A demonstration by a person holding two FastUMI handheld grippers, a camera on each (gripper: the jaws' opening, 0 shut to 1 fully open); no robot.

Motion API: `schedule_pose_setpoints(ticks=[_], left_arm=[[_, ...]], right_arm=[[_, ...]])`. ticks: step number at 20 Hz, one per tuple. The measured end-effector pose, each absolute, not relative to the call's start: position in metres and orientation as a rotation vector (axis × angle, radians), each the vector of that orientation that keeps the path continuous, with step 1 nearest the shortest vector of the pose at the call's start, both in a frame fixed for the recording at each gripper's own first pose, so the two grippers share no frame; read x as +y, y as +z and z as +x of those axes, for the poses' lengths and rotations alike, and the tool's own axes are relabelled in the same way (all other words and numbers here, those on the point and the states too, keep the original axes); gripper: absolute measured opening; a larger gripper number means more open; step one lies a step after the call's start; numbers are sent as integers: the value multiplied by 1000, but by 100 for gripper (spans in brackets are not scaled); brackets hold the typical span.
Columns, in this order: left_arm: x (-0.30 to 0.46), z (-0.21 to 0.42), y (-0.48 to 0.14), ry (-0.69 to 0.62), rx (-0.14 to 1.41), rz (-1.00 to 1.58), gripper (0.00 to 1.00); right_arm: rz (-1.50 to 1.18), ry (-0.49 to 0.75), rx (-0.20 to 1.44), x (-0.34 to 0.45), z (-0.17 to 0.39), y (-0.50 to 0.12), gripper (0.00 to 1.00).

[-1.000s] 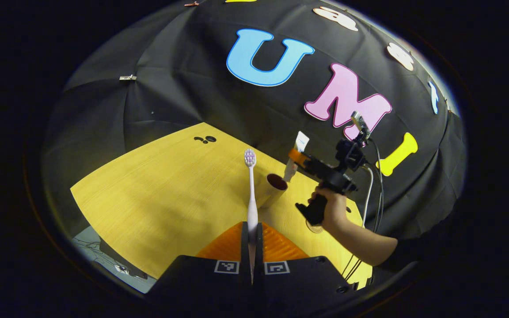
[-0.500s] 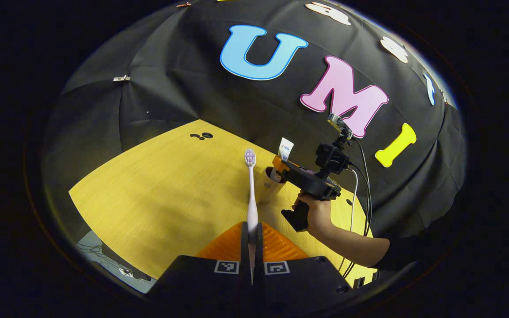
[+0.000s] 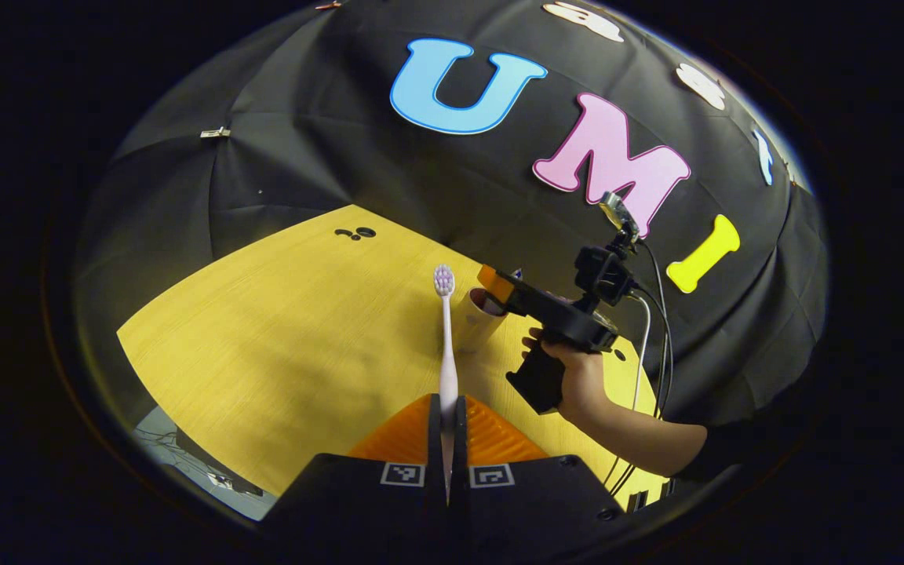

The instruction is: Put the toothbrush and toothpaste on the desktop into the cup, then pick up the cup and place it on the coaster on the desktop.

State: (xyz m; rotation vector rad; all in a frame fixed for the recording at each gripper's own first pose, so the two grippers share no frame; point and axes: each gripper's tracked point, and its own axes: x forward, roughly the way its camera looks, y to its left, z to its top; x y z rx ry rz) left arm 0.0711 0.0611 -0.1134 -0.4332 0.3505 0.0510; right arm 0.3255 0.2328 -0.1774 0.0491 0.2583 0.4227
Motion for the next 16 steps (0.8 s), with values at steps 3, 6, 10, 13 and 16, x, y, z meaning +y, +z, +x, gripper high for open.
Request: schedule_pose_setpoints(ticks=[3, 6, 10, 13, 16], left_arm=[[60, 88, -100, 30, 301, -399, 6], [56, 119, -76, -4, 209, -355, 6], [52, 166, -45, -66, 84, -330, 6], [47, 203, -30, -114, 12, -355, 6], [49, 240, -30, -131, -17, -354, 6]], right_arm=[[67, 429, 244, 216, 314, -156, 98], [57, 419, 205, 188, 303, -131, 98], [46, 342, 165, 142, 299, -108, 98], [40, 281, 140, 106, 294, -97, 98], [34, 212, 130, 70, 291, -95, 98]])
